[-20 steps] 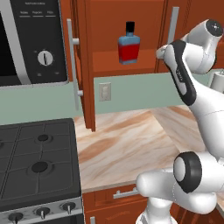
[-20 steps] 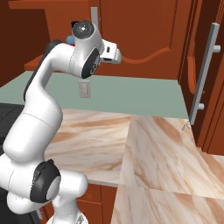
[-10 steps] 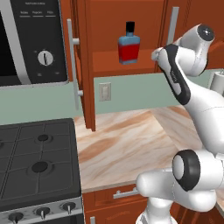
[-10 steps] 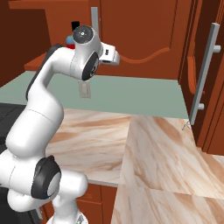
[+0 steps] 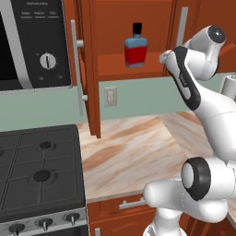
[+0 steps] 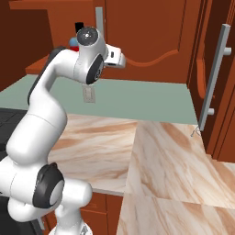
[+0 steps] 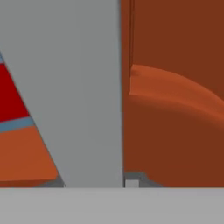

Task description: Open the cabinet directly in front. Then move the liquor and the mug to the dining counter with the candle on it.

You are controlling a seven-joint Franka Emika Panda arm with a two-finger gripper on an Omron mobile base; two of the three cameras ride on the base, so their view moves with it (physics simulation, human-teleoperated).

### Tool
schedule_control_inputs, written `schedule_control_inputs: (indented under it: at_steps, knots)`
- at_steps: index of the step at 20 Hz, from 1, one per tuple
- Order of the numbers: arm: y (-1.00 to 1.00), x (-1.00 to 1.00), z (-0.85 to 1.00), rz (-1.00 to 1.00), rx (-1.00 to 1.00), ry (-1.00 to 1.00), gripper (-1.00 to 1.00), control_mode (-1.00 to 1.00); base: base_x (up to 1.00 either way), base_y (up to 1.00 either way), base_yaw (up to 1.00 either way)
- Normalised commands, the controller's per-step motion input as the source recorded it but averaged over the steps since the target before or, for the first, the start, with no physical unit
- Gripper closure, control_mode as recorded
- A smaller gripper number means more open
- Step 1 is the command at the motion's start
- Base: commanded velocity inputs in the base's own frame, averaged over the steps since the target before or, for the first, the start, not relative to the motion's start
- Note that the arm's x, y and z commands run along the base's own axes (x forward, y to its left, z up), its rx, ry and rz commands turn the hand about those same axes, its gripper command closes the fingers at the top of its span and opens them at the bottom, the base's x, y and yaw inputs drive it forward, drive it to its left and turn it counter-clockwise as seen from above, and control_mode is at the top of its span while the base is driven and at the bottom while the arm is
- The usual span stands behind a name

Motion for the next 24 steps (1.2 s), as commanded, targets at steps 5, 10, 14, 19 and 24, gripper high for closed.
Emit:
schedule_control_inputs:
  at_steps: [5, 10, 14, 19, 24]
  knots:
    - [-0.28, 0.00, -0.11, -0.12, -0.03, -0.07, 1.00, -1.00, 0.00, 0.00, 0.00]
    - [-0.44, 0.00, -0.01, -0.42, -0.08, -0.10, 1.00, -1.00, 0.00, 0.00, 0.00]
    - [-0.41, 0.16, 0.00, -0.57, -0.07, -0.01, 1.00, -1.00, 0.00, 0.00, 0.00]
    - [-0.56, 0.45, 0.04, -0.56, -0.01, 0.00, 1.00, -1.00, 0.00, 0.00, 0.00]
    - [-0.96, 0.39, 0.36, -0.40, 0.00, 0.01, 1.00, -1.00, 0.00, 0.00, 0.00]
